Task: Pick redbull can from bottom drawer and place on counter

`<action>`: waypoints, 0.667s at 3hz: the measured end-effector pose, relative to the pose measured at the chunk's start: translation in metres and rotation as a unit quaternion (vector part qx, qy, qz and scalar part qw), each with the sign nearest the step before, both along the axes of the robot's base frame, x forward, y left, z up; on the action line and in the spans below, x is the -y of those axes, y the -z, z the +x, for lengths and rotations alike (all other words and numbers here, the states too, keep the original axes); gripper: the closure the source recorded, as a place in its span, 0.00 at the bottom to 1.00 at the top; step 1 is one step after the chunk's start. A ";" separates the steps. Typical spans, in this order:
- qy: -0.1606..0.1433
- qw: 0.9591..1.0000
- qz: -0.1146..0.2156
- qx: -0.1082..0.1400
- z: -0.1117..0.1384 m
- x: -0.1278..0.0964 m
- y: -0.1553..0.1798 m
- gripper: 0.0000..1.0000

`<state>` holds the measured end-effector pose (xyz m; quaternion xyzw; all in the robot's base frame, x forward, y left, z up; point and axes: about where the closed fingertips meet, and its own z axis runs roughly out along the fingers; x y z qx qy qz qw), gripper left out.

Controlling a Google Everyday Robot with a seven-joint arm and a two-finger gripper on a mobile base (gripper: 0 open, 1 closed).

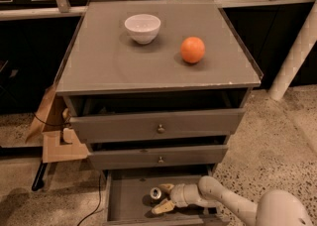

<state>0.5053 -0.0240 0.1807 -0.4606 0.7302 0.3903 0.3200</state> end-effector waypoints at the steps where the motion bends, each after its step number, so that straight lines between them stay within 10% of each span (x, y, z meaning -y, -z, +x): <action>1: -0.009 1.000 0.008 -0.002 0.002 -0.010 0.002 0.26; 2: -0.017 1.000 0.017 0.001 0.007 -0.020 0.003 0.27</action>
Offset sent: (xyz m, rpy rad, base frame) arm 0.0161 0.0260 -0.0026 0.0494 -0.0123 0.0446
